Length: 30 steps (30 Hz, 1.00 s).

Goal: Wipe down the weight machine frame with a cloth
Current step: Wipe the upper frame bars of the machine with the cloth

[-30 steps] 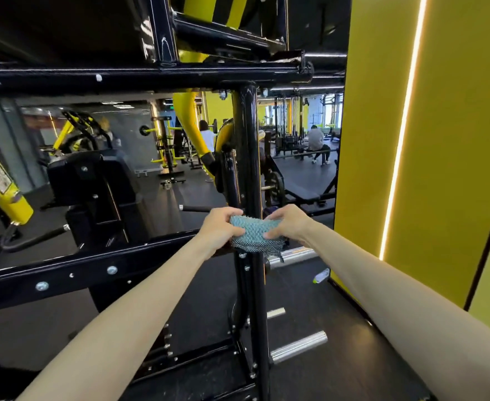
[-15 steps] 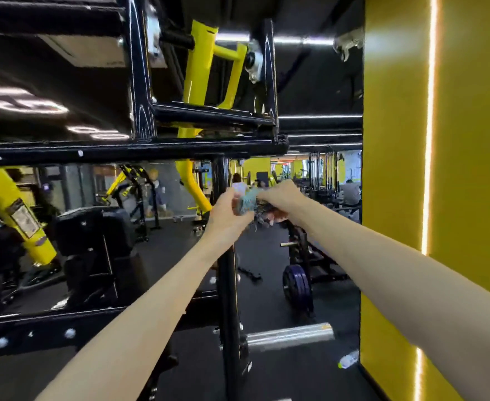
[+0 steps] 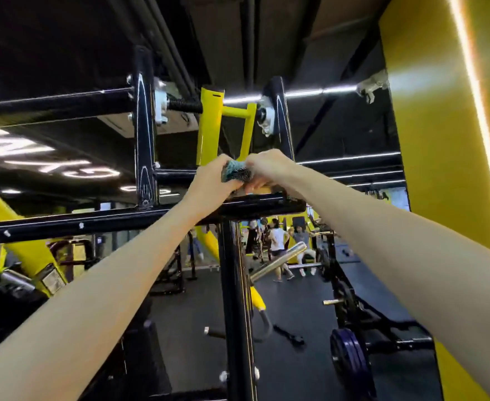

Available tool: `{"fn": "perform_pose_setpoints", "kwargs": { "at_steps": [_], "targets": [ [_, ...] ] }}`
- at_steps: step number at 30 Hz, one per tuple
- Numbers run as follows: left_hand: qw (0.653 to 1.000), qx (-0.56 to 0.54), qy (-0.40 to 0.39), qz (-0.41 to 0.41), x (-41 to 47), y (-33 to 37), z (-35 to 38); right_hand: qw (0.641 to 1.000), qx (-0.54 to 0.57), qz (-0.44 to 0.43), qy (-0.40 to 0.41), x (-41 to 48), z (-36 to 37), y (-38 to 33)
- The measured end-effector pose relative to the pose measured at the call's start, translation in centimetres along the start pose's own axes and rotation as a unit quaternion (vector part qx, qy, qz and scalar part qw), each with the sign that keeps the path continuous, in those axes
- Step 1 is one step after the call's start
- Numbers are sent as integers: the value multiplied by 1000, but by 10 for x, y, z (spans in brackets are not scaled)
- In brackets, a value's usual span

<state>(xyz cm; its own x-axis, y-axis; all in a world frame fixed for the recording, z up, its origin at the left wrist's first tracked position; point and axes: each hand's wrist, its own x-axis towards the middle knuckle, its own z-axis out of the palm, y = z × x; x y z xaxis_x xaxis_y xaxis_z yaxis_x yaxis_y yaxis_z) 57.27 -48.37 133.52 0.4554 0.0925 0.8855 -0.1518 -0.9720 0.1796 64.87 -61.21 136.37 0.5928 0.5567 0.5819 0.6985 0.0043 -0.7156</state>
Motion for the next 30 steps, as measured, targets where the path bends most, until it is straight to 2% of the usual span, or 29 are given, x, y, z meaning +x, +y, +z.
{"fn": "perform_pose_setpoints", "kwargs": {
  "at_steps": [4, 7, 12, 16, 18, 21, 26, 30],
  "targets": [
    [993, 112, 24, 1, 39, -39, 5, 991, -117, -15, 64, 36, -28, 20],
    [977, 208, 11, 32, 64, -52, 16, 984, -140, 14, 109, 61, -53, 40],
    [907, 362, -34, 212, 110, -45, 56, 980, -158, 50, 106, 102, -78, 82],
    [873, 429, -84, 218, 143, -45, 87, 985, -147, 27, 84, 131, -85, 116],
    [869, 439, -113, 200, 151, -55, 94, 990, -122, 16, 71, 148, -88, 131],
    [886, 415, -101, 180, 167, -69, 98, 995, -71, -5, 71, 177, -91, 150],
    [896, 381, -105, 202, 196, -55, 129, 989, -69, -57, 115, 212, -80, 171],
    [913, 318, -104, 235, 180, -67, 102, 990, -1, -79, 112, 230, -76, 178]
  ]
}}
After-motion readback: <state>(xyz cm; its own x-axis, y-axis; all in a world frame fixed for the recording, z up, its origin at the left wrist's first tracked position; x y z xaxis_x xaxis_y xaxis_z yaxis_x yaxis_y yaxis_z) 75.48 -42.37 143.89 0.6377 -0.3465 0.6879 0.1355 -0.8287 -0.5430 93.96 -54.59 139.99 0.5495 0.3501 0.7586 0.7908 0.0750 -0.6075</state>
